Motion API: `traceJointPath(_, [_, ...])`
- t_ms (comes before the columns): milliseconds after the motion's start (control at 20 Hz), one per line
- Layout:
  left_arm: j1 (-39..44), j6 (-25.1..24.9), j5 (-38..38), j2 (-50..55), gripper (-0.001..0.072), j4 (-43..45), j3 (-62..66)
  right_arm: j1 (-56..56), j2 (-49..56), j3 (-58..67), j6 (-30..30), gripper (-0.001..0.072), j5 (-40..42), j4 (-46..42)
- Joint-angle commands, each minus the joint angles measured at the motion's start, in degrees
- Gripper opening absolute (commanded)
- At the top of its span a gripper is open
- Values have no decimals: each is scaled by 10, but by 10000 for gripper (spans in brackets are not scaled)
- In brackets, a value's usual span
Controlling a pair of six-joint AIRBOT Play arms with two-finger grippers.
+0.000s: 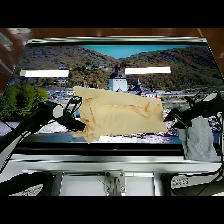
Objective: Fold the shirts.
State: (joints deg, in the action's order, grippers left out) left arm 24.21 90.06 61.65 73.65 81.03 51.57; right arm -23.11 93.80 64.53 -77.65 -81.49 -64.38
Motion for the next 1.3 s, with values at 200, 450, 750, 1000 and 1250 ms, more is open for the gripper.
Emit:
traceJointPath(200, [0, 10, 0, -3, 37, -8, 1, 37, 59, 0, 5, 672, 1, -3])
traceJointPath(450, [-17, 33, -10, -5, 37, -9, 8, 81, 53, 2, 9, 63, 20, 20])
traceJointPath(750, [-40, 33, -10, -112, 36, 19, 139, 79, -120, 68, 139, 61, -38, 127])
traceJointPath(1000, [-40, 96, -45, -273, 37, 123, 374, 78, -376, 223, 146, 61, 87, 173])
traceJointPath(1250, [-39, 133, -167, -392, 36, 139, 463, 78, -587, 269, 101, 61, 379, 116])
